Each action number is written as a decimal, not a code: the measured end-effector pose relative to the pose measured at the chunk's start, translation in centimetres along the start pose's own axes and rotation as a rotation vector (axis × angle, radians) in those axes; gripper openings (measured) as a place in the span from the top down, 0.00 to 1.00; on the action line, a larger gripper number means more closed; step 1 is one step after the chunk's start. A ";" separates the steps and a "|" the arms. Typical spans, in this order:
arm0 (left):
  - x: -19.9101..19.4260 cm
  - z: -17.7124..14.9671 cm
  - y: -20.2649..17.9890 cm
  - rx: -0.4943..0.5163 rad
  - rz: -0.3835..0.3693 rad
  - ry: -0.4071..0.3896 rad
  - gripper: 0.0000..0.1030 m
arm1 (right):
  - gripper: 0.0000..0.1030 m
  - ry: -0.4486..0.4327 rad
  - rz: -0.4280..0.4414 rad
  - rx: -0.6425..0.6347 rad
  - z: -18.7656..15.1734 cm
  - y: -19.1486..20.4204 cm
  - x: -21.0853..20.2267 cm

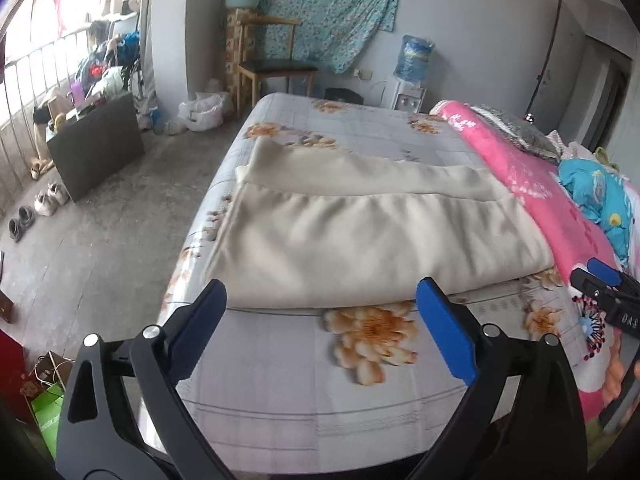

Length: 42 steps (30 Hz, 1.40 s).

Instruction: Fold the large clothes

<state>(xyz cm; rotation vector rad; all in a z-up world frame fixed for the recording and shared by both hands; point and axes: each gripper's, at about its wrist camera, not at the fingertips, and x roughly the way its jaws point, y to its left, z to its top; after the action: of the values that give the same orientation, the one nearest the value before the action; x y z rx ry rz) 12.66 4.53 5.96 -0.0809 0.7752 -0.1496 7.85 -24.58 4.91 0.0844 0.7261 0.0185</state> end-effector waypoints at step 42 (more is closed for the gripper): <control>1.7 -1.6 -5.7 0.004 0.220 0.140 0.08 | 0.06 0.100 -0.097 0.037 -0.4 4.2 2.3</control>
<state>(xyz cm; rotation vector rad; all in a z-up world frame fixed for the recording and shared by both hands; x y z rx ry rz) 12.16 -1.35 4.38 0.0190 0.9175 0.0533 9.41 -20.29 3.44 0.0839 0.8297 -0.0839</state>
